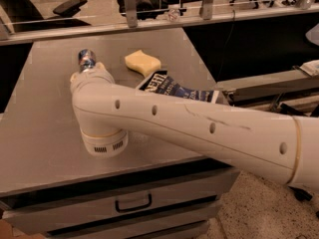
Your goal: Move redbull can near sponge
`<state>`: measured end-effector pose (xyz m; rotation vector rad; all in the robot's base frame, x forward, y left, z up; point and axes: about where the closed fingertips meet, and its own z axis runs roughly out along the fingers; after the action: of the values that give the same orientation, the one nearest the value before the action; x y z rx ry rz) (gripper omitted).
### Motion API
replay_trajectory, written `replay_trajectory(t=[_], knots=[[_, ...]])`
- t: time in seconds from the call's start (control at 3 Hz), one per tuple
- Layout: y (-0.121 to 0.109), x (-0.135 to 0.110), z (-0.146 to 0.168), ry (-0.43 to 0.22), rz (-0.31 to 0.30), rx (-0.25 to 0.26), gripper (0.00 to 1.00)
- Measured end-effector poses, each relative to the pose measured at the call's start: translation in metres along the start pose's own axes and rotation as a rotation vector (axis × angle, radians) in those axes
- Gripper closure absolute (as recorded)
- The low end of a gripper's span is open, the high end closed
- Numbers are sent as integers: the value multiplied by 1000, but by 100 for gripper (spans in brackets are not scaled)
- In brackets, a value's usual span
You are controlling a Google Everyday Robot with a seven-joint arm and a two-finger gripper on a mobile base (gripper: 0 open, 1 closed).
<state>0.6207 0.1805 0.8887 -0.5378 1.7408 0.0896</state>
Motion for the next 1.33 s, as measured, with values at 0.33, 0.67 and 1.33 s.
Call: replay_trajectory(t=[0.33, 0.67, 1.33], knots=[[-30, 6, -22, 2, -27, 105, 100], [-51, 16, -37, 36, -41, 189, 100], [-64, 38, -40, 117, -15, 240, 62]])
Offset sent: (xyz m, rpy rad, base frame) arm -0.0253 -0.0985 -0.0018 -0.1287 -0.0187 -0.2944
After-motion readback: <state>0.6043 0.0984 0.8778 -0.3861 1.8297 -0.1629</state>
